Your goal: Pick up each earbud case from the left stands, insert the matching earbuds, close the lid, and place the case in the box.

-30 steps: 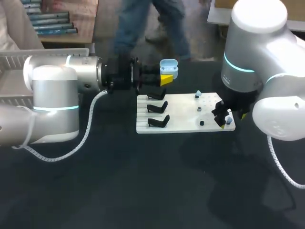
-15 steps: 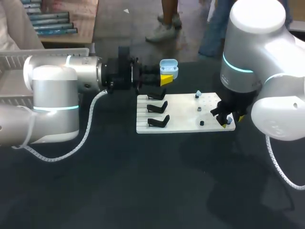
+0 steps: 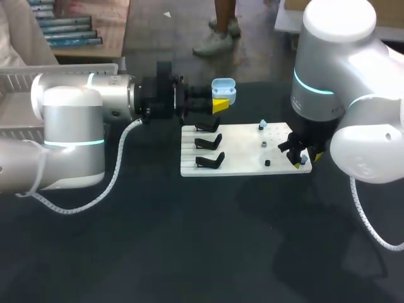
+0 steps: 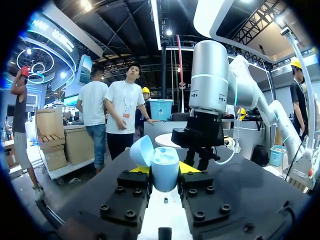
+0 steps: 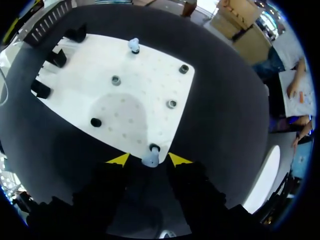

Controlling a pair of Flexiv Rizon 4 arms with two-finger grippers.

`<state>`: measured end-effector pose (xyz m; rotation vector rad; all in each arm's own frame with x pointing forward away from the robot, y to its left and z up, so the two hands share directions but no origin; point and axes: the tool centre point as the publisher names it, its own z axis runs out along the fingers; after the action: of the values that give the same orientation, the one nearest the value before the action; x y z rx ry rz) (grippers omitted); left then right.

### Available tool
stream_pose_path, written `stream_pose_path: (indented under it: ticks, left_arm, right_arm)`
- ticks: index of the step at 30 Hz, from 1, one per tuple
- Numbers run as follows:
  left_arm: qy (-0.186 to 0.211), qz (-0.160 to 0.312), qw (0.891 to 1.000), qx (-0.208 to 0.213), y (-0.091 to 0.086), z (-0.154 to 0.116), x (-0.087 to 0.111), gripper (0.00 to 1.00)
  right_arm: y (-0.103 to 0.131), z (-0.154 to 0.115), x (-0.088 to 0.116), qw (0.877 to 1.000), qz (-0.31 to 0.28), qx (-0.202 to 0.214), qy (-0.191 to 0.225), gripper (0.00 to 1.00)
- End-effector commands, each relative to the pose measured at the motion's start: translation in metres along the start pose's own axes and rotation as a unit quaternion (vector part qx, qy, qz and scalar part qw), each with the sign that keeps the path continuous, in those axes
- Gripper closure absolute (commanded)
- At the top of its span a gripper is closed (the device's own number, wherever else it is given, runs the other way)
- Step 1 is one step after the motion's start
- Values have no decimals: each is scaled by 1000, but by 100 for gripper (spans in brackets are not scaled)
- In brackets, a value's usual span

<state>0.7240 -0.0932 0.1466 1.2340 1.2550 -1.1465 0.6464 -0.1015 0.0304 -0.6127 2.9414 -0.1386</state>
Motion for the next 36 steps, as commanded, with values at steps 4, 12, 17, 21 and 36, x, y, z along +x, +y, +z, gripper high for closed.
stream_pose_path:
  ticks: [4, 12, 17, 21, 36]
  left_arm:
    - [-3, 2, 1000, -3, -1, 0, 1, 100]
    - [-3, 2, 1000, -3, -1, 0, 1, 100]
    - [-3, 2, 1000, -3, -1, 0, 1, 100]
    - [-3, 2, 1000, -3, -1, 0, 1, 100]
    - [-3, 2, 1000, -3, -1, 0, 1, 100]
  right_arm:
    - [1, 0, -3, 1000, 2, 2, 4, 60]
    - [1, 2, -2, 1000, 5, 0, 8, 60]
    - [1, 2, -2, 1000, 6, 0, 8, 62]
    - [1, 2, -2, 1000, 8, -1, 9, 67]
    - [0, 3, -3, 1000, 13, -2, 16, 100]
